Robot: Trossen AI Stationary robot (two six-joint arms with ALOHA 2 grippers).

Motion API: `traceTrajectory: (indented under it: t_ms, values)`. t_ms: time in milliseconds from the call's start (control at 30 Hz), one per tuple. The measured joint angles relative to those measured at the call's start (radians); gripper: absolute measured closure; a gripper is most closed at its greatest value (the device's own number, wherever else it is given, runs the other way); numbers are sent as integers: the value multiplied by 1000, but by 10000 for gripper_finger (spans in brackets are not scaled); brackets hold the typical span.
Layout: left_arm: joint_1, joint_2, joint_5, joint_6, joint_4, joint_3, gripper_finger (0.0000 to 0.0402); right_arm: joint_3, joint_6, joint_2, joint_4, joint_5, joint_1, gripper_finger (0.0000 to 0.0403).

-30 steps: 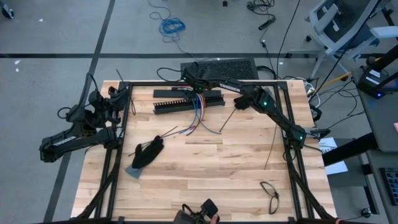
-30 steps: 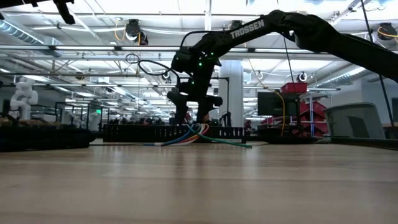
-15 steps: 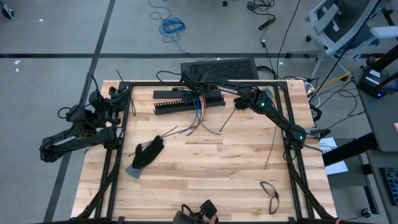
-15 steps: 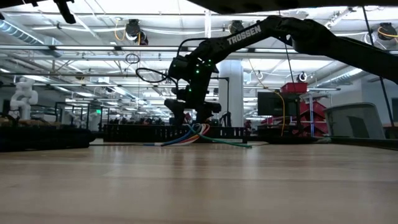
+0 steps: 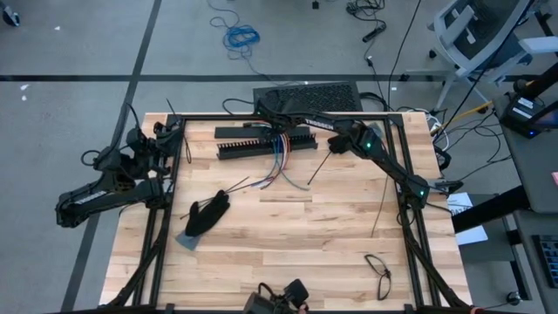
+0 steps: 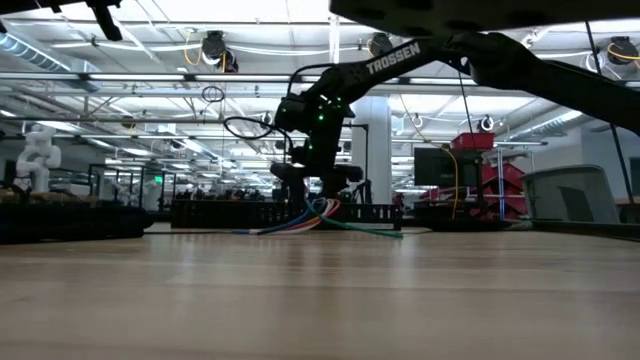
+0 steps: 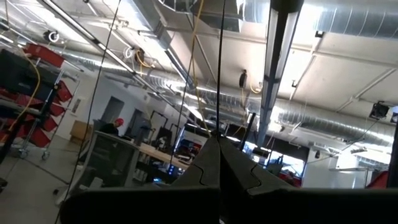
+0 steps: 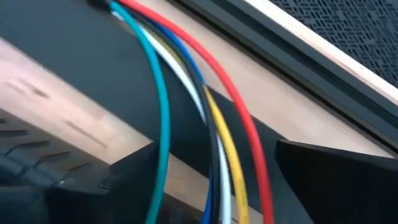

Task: Ziptie cables
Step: Wrap the cable wires using a zip tie

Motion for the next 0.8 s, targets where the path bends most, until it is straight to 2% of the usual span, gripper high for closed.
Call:
traceTrajectory:
  t_ms: [300,567,700,800]
  values:
    - [0,0,0,0,0,0,402,0,-3,0,1,0,-2,270]
    - [0,0,0,2,0,0,402,0,-58,0,-25,-28,-14,324]
    - [0,0,0,9,0,0,402,0,-82,0,-54,-28,-18,381]
    - [0,0,0,10,0,0,402,0,-102,0,-68,-42,-21,388]
